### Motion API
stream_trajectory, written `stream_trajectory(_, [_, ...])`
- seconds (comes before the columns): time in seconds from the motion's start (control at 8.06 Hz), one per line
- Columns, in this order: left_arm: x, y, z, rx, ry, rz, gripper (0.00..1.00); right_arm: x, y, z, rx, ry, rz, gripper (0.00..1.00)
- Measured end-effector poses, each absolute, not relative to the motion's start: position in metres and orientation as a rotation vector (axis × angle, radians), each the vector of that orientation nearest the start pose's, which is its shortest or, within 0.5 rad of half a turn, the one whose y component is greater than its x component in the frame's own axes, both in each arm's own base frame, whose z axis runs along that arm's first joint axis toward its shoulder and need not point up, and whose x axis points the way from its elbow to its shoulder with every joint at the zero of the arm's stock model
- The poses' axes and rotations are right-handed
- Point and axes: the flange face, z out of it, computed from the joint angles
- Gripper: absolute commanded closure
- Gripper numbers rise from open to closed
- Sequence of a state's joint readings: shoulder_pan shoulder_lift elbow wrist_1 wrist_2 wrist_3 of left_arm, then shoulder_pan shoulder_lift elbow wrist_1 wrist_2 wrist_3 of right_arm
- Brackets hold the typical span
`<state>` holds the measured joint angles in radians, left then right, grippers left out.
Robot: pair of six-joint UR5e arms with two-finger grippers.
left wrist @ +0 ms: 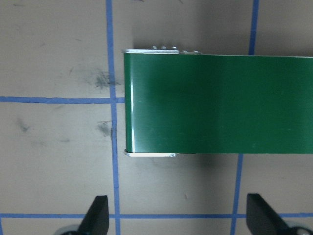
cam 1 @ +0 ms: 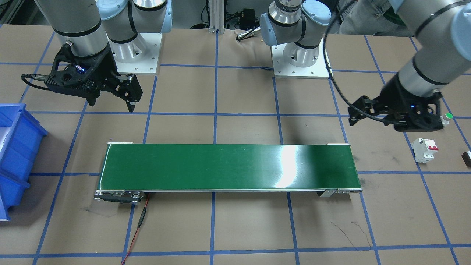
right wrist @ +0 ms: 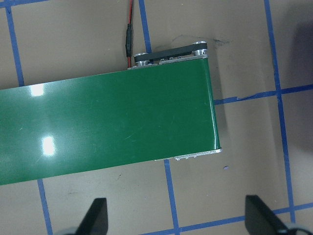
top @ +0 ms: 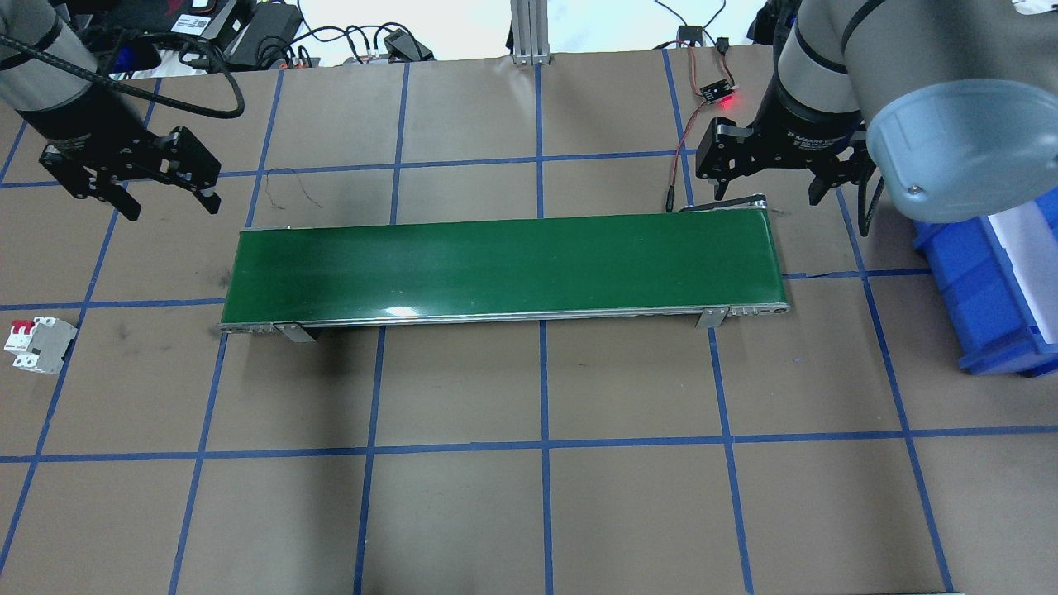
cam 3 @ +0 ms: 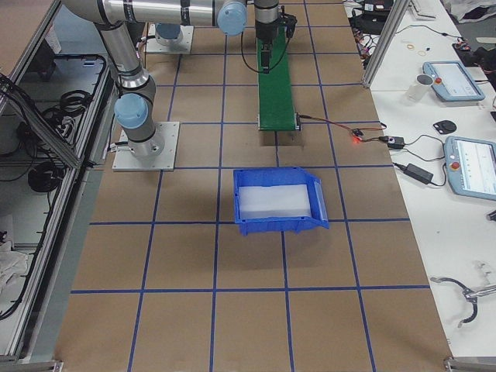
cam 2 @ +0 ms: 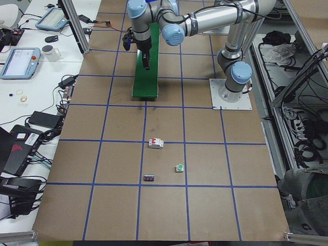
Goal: Move capacitor from left to right
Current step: 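Move the left gripper away from the conveyor toward the table edge, then grasp the brown capacitor off the table with the left gripper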
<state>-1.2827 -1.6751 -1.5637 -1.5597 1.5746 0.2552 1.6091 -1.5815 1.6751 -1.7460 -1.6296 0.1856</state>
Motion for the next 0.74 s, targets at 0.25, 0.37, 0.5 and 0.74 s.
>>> stream_trajectory(0.25, [0.073, -0.545, 0.443, -0.036, 3.085, 0.03, 0.0, 0.146, -0.488, 0.459, 0.238, 3.179, -0.138, 0.0])
stream_trajectory(0.37, [0.101, -0.544, 0.446, -0.05, 3.013, -0.007, 0.0, 0.146, -0.488, 0.459, 0.238, 3.179, -0.138, 0.0])
stream_trajectory(0.5, [0.129, -0.542, 0.444, -0.043, 2.972, -0.01, 0.0, 0.146, -0.488, 0.459, 0.239, 3.18, -0.138, 0.0])
stream_trajectory(0.74, [0.187, -0.54, 0.427, 0.031, 2.947, 0.012, 0.0, 0.146, -0.488, 0.459, 0.239, 3.181, -0.138, 0.0])
